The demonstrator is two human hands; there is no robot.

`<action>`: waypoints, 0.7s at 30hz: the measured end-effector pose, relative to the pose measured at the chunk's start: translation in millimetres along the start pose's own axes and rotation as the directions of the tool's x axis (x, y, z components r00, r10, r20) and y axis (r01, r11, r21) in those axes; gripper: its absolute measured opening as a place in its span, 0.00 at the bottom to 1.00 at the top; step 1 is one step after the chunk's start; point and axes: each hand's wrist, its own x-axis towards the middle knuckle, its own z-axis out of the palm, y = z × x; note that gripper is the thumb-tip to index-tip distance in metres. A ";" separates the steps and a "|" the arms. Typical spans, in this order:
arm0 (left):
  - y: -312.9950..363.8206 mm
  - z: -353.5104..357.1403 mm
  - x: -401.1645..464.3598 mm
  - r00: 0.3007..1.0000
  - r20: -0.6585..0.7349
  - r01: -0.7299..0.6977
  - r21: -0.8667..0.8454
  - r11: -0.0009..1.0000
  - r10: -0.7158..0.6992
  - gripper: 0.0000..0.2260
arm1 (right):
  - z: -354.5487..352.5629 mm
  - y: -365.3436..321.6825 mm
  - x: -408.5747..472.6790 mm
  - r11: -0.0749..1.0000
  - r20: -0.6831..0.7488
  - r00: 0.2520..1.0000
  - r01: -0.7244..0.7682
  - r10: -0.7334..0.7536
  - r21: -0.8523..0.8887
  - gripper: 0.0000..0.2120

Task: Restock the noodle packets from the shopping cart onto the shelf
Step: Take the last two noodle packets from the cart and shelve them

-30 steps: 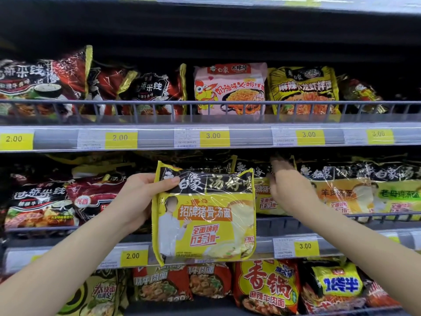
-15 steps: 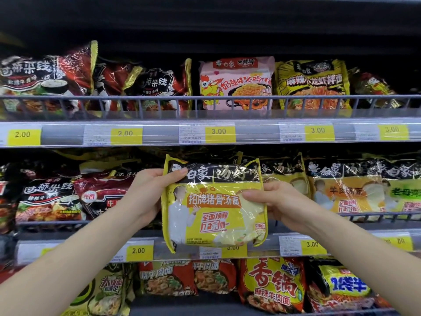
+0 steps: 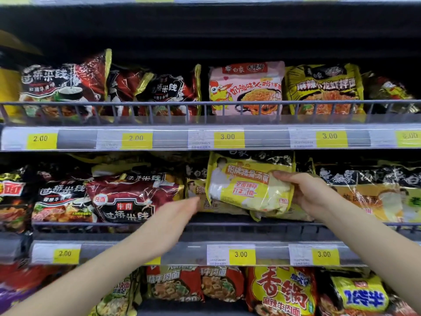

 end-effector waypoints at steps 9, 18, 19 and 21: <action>-4.6 12.3 -24.1 0.977 0.202 -0.193 0.668 0.719 0.074 0.44 | 37.3 24.3 22.6 0.986 -0.010 1.000 0.019 -0.021 -0.168 0.27; -0.8 11.6 -25.2 0.977 0.212 -0.162 0.666 0.728 0.023 0.44 | 58.5 39.4 30.8 0.845 0.024 0.995 0.091 -0.093 -0.527 0.23; -0.9 11.5 -24.1 0.976 0.215 -0.163 0.665 0.729 0.022 0.44 | 60.7 36.6 29.4 0.802 0.023 0.995 0.094 -0.100 -0.589 0.24; -4.3 11.4 -21.6 0.976 0.217 -0.167 0.663 0.730 0.026 0.44 | 65.4 30.1 26.2 0.693 0.033 0.993 0.101 -0.111 -0.713 0.23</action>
